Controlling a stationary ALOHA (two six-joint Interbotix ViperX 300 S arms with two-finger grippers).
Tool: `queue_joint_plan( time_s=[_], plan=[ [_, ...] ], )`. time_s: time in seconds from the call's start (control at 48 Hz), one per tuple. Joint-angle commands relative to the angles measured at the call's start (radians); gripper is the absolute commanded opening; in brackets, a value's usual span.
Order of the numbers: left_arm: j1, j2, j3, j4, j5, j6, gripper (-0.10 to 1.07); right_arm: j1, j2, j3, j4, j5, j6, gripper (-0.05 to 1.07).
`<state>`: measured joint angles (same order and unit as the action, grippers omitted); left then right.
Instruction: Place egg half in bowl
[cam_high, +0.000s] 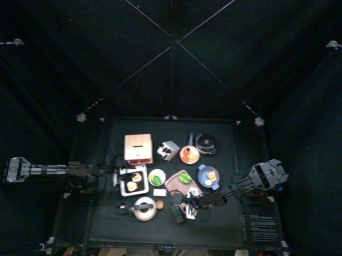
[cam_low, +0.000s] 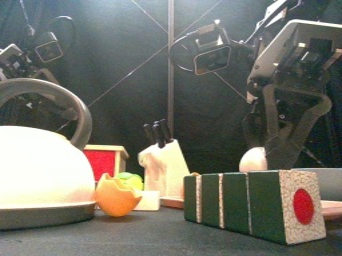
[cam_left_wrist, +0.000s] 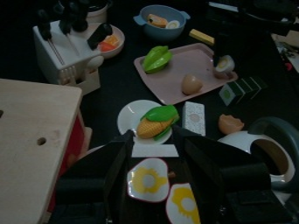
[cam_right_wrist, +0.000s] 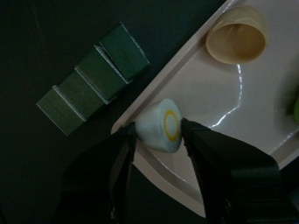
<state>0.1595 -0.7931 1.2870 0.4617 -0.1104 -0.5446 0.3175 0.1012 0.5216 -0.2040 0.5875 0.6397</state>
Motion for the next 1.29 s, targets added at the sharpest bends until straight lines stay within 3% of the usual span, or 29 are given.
queue_joint_plan(
  time_s=[0.0,0.188,0.396,0.625,0.875,1.146,1.271],
  plan=[
    [0.000,0.002,-0.011,0.000,-0.003,0.000,0.80,-0.003,-0.052,-0.005,-0.003,0.005,0.000,0.71],
    [0.000,0.002,-0.011,0.000,-0.003,0.002,0.80,-0.043,-0.161,0.058,-0.006,0.023,0.000,0.71],
    [0.000,0.002,-0.011,0.000,-0.003,0.002,0.80,-0.173,-0.334,0.149,-0.006,0.049,0.000,0.71],
    [0.002,0.002,-0.008,0.000,-0.002,0.000,0.80,-0.287,-0.457,0.264,0.003,0.051,0.003,0.72],
    [0.002,0.002,-0.003,0.000,-0.003,0.000,0.80,-0.336,-0.483,0.324,0.041,0.057,0.002,0.74],
    [0.002,0.002,-0.002,0.000,-0.003,0.002,0.80,-0.380,-0.482,0.339,0.048,0.092,0.002,0.90],
    [0.000,0.000,-0.002,0.000,-0.003,0.000,0.80,-0.380,-0.482,0.345,0.049,0.094,0.002,0.92]
  ],
)
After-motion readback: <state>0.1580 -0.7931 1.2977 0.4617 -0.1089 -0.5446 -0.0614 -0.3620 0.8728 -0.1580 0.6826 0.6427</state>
